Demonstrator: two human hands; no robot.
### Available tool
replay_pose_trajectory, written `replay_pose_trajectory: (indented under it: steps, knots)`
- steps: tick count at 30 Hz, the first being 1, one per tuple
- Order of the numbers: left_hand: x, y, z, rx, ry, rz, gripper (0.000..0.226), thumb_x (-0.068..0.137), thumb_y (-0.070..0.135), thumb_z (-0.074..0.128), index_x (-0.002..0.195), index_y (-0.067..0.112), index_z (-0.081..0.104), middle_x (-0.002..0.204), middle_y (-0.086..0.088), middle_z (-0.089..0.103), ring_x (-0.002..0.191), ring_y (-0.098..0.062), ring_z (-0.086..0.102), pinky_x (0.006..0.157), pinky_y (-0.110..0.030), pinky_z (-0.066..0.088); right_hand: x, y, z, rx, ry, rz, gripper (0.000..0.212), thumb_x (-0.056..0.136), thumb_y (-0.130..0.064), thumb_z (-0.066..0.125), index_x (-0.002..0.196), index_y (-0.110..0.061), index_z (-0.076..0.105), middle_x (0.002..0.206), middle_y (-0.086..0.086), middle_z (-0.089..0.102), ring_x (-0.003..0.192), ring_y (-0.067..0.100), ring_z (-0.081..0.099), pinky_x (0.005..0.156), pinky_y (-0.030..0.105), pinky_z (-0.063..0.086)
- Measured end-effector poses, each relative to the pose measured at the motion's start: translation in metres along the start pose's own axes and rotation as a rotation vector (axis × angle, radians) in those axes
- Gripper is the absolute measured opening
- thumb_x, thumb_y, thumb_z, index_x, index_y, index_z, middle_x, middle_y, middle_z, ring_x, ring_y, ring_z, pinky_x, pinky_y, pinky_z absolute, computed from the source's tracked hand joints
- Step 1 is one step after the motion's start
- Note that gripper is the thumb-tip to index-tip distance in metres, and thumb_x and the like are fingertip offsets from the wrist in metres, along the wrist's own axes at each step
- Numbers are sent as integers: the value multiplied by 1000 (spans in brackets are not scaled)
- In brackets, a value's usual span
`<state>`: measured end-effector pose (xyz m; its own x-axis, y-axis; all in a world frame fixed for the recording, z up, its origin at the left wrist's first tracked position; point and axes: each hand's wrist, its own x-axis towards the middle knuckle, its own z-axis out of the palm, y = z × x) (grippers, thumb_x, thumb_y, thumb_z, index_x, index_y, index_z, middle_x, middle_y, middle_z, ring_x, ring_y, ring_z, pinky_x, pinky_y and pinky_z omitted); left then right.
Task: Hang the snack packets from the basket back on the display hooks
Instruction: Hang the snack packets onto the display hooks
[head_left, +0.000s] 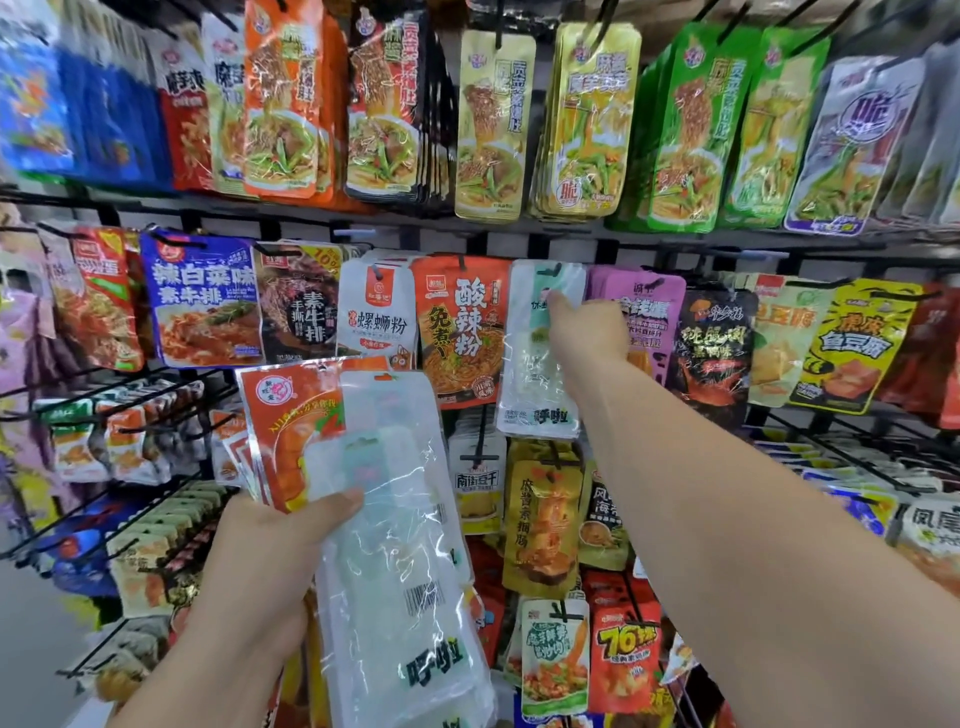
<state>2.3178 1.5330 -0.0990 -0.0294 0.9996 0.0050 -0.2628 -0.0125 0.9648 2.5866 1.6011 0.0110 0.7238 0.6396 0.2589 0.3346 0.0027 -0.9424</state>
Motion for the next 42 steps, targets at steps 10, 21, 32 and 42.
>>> replay_pose_trajectory:
  steps: [10,21,32,42]
  knots:
    - [-1,-2,1,-11,11,-20,4,84,-9,75,84,-5,74,81,-19,78,59,-30,74,73,-46,62,7,15,11,-155,132,-96,48,96,-50,67,68,-14,52,66,1,54,62,23,53,61,32,42]
    - [-11,-16,1,-21,-26,-23,13,84,-9,74,95,-2,75,85,-14,80,67,-25,77,56,-33,62,-76,53,-34,-217,98,-374,26,94,-38,72,108,-17,67,99,-1,68,100,22,66,89,33,53]
    - [-21,-35,12,-80,1,-62,7,83,-10,75,87,-4,77,86,-25,77,66,-36,76,61,-45,64,-187,92,-12,4,-507,-34,86,58,-42,99,128,-46,50,109,-15,68,94,10,72,68,33,62]
    - [-27,-45,17,-116,-12,-154,8,85,-1,79,91,-5,76,85,-20,79,68,-33,77,54,-36,60,-187,108,-10,275,-528,59,39,86,-10,83,117,-27,66,98,-4,79,80,19,78,56,37,61]
